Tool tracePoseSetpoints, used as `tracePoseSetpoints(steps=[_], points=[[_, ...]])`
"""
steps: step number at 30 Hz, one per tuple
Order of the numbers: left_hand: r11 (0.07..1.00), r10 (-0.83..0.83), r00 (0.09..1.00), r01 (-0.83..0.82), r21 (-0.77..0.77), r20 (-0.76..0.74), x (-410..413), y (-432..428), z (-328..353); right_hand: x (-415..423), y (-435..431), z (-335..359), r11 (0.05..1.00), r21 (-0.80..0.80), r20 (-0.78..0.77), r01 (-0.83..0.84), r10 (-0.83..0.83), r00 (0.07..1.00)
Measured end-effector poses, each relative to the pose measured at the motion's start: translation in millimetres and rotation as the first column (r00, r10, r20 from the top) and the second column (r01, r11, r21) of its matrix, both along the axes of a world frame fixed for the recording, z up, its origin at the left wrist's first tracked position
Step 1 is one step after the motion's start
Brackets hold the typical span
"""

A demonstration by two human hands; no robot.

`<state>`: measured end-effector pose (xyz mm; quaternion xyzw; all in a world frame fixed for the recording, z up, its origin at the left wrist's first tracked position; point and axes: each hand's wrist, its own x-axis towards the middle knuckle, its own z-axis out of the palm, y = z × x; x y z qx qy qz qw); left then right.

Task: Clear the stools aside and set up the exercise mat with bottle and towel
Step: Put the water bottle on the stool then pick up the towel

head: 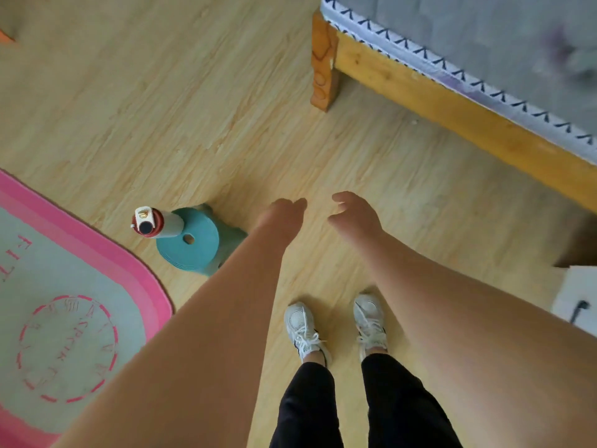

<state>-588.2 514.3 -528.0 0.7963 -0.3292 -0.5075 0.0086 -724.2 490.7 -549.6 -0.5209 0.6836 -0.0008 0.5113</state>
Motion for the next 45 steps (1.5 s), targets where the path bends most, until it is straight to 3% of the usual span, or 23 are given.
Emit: tracePoseSetpoints(steps=[5,9,17,25,28,32,37,41,45], points=[[0.945,-0.325,0.939,0.328,-0.007,0.111,-90.2,-16.5,9.9,-94.6,5.9,16.9,0.982,-0.007,0.002,0.188,-0.188,0.982],[0.823,-0.543,0.824,0.56,-0.09,0.159,-196.4,-23.7,19.7,-200.1,18.7,25.1,0.939,-0.002,0.01,0.344,-0.344,0.939],[0.866,-0.494,0.868,0.487,-0.116,-0.044,-427.1,-11.2,21.4,-410.0,59.6,33.0,0.866,-0.033,-0.042,0.499,-0.501,0.865],[0.812,-0.572,0.811,0.538,-0.226,-0.125,-616.8,13.6,43.7,-585.0,104.6,47.9,0.778,-0.131,-0.105,0.615,-0.627,0.772],[0.769,-0.625,0.771,0.58,-0.269,-0.125,-659.9,16.6,48.5,-621.6,115.2,54.6,0.674,-0.183,-0.043,0.716,-0.733,0.679],[0.701,-0.706,0.695,0.657,-0.277,-0.136,-712.3,16.0,49.4,-661.7,128.6,60.7,0.477,-0.272,-0.031,0.836,-0.872,0.488],[0.596,-0.802,0.576,0.746,-0.296,-0.161,-771.6,8.4,45.1,-714.4,132.9,66.5,0.385,-0.437,-0.12,0.812,-0.92,0.372],[0.473,-0.88,0.453,0.817,-0.329,-0.139,-816.1,4.3,39.5,-763.0,127.2,61.7,0.402,-0.433,-0.241,0.807,-0.914,0.327],[0.425,-0.905,0.411,0.845,-0.324,-0.114,-836.9,-0.7,25.5,-788.7,115.9,54.7,0.481,-0.213,-0.213,0.851,-0.873,0.44]])
